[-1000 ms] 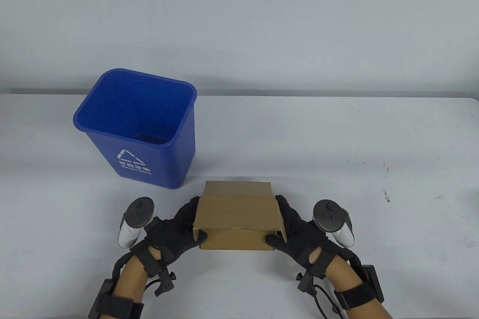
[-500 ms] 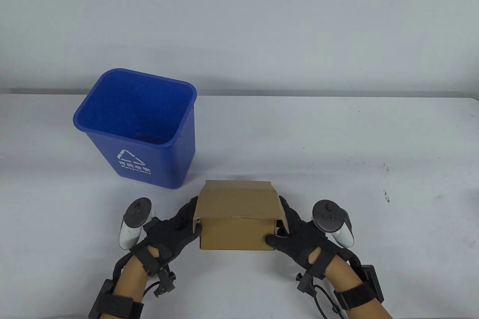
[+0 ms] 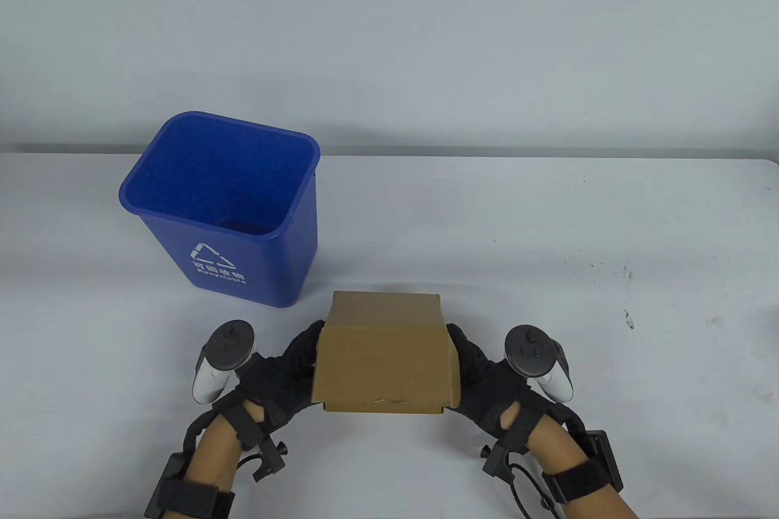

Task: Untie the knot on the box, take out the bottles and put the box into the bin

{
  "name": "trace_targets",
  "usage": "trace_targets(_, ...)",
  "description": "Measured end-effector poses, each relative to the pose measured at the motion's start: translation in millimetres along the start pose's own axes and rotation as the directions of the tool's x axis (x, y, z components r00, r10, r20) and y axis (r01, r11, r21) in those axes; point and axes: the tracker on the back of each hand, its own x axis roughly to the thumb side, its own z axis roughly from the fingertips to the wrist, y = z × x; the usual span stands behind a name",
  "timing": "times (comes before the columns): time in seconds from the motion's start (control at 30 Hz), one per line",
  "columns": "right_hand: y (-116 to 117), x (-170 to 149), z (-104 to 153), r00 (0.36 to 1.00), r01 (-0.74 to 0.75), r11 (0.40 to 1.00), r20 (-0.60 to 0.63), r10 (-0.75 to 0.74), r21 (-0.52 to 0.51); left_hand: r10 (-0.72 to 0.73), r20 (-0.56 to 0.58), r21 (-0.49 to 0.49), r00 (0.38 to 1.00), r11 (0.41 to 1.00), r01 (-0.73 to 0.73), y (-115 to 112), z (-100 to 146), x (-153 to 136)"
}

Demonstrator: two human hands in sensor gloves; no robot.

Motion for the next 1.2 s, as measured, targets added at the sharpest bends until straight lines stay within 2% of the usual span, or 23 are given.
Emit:
trace_targets(0.23,1.7,-6.1,-1.5,0.999,0.032,0.999,-0.017,-0.032,0.0,-0.079,-0.025,-0.01,0.997,0.997,0.079,-1.0,-1.6,0.6)
trace_targets(1.2,8.9,-15.8,-3.0,0.99,0.093,0.995,-0.109,-0.09,0.026,-0.181,-0.117,0.006,0.977,0.983,0.183,-5.3,-5.1,-1.4)
